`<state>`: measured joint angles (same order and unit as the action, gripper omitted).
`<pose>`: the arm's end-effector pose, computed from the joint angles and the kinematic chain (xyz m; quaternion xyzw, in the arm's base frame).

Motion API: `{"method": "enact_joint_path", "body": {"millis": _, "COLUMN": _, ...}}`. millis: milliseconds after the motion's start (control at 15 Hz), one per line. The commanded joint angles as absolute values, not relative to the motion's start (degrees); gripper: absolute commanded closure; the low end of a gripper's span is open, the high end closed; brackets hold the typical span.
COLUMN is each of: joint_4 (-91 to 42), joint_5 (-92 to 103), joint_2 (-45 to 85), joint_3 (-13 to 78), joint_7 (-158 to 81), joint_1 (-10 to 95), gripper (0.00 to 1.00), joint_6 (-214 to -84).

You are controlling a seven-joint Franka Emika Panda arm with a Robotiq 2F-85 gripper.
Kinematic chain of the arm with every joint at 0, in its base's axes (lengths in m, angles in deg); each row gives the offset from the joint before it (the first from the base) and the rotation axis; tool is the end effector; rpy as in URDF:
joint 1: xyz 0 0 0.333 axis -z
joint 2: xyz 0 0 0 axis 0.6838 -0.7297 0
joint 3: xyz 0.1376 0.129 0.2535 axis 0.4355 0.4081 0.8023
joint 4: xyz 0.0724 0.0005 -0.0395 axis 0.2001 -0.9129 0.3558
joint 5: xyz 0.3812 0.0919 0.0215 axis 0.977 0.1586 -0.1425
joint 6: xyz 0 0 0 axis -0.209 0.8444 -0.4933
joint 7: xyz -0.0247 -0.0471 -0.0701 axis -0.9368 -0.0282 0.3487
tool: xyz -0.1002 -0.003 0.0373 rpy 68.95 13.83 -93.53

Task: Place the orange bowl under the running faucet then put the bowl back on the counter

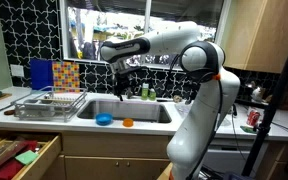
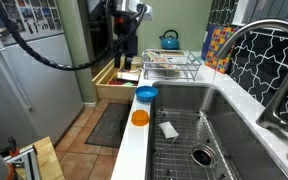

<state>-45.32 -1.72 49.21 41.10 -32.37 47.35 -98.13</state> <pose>0.4583 -0.0160 0.5435 0.9801 -0.0911 -0.1348 0.1141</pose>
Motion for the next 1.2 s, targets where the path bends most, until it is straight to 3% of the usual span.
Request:
{"method": "enact_joint_path", "body": {"millis": 0, "joint_4": -45.21, "joint_5": -1.9, "joint_2": 49.15, "joint_3": 39.94, "joint_7": -32.15, "joint_1": 46.03, "gripper": 0.0, "joint_6": -97.99}}
{"method": "enact_joint_path", "body": {"millis": 400, "joint_4": -46.31, "joint_5": -1.56, "joint_2": 46.37, "joint_3": 38.74, "joint_7": -33.23, "joint_1": 46.54, "gripper": 0.0, "joint_6": -97.14}}
{"method": "enact_joint_path", "body": {"millis": 667, "joint_4": -50.2, "joint_5": -0.84, "joint_2": 45.15, "joint_3": 35.16, "joint_7": -46.78, "joint_1": 46.84, "gripper": 0.0, "joint_6": -99.28}}
{"method": "enact_joint_path", "body": {"millis": 1133, "joint_4": -61.09, "joint_5": -5.58, "joint_2": 45.99, "joint_3": 32.17, "joint_7": -65.61, "joint_1": 46.72, "gripper": 0.0, "joint_6": -115.6}}
